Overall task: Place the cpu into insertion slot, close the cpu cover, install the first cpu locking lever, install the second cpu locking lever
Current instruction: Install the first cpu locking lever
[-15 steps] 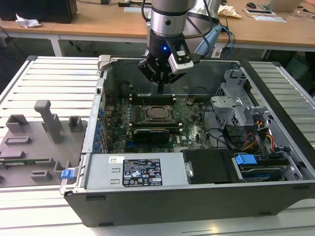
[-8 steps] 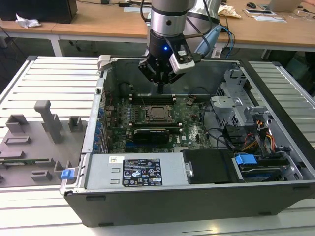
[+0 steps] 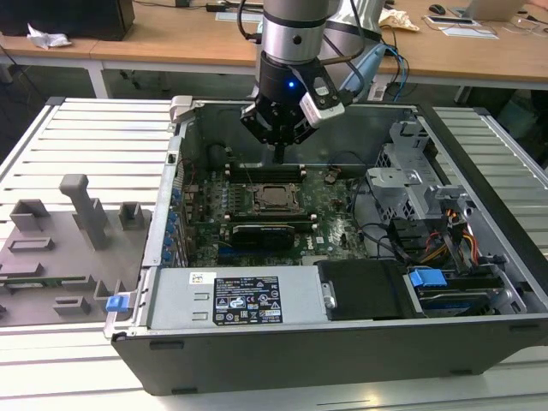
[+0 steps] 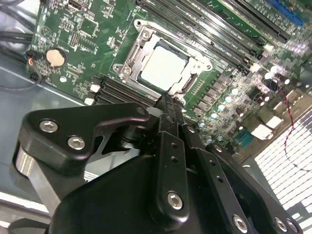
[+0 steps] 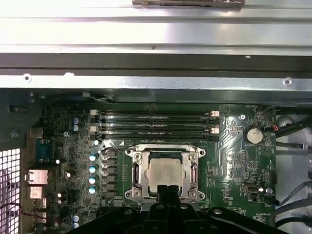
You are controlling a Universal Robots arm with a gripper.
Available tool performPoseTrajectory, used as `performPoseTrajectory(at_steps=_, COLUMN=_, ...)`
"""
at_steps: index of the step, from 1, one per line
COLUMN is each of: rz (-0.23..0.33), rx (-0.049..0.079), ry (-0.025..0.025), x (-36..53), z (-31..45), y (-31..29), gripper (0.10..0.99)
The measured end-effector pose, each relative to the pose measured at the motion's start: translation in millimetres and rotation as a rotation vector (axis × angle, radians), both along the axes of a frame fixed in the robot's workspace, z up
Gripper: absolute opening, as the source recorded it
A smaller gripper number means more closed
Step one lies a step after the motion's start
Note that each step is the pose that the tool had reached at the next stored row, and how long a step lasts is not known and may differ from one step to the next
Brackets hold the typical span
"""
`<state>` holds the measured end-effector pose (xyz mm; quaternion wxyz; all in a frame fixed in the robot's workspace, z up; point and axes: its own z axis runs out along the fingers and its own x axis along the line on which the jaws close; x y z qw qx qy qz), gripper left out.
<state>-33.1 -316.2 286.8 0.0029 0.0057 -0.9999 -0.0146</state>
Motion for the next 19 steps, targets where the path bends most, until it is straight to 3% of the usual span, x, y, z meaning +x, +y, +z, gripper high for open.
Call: performPoseTrajectory(at_steps=19, rz=0.014, rx=0.002, ry=0.0002, x=-12.8, z=-3.1, y=-0.1, gripper=0.106)
